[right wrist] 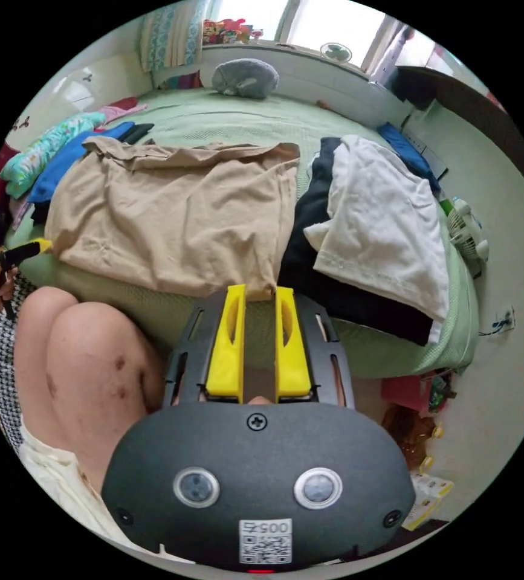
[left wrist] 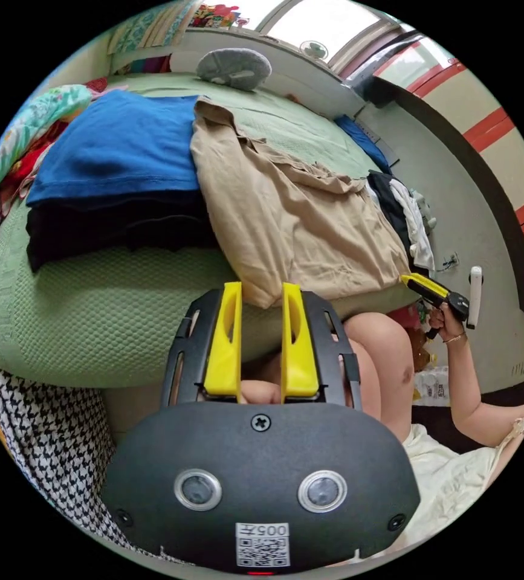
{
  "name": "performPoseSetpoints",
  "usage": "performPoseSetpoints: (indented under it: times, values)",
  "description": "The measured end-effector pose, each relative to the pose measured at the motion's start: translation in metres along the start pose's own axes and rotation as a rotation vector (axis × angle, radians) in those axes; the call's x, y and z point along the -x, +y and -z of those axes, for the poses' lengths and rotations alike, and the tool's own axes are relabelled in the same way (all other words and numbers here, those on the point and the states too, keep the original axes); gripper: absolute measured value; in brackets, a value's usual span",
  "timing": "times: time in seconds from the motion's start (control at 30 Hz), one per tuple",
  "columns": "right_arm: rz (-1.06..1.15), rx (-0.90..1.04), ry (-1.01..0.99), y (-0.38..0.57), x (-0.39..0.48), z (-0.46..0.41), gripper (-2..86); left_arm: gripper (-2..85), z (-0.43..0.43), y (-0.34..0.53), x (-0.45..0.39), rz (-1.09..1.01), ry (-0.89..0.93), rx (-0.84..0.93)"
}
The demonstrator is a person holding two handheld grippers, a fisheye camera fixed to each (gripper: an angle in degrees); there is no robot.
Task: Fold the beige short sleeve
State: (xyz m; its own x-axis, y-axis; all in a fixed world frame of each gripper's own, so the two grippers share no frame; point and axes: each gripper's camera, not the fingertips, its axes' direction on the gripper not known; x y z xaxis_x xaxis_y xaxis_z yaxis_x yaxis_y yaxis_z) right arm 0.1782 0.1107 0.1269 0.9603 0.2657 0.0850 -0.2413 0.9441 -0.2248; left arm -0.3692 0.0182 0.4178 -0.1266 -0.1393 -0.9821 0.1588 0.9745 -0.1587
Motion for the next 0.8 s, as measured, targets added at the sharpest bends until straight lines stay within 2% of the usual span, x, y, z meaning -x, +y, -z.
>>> performPoseSetpoints:
  times: [0.13, 0.27, 0.4, 0.57, 0.67, 0.8]
  values:
    - [0.131, 0.013, 0.131, -0.009, 0.029, -0.011, 3.5, 9.4, -0.015, -0.011, -0.004, -0.026, -0.021, 0.043]
    - [0.013, 0.096, -0.002, -0.028, 0.011, -0.037, 0.8, 7.0, -0.019, -0.021, -0.006, -0.028, -0.044, 0.067]
    - [-0.033, 0.030, -0.119, -0.031, -0.006, -0.012, -0.9, 6.0, 0.006, -0.024, -0.012, -0.054, -0.059, 0.006]
    - [-0.020, 0.016, -0.173, -0.014, -0.015, 0.005, -1.1, 5.9, 0.024, -0.020, -0.018, -0.092, -0.087, 0.016]
    - [-0.021, 0.060, -0.209, 0.003, -0.012, -0.018, -1.1, 5.9, 0.005, -0.013, -0.012, -0.073, -0.053, 0.062]
    - [-0.084, 0.141, -0.208, 0.017, -0.002, -0.069, -1.3, 4.0, -0.040, -0.003, 0.004, 0.035, -0.107, 0.146]
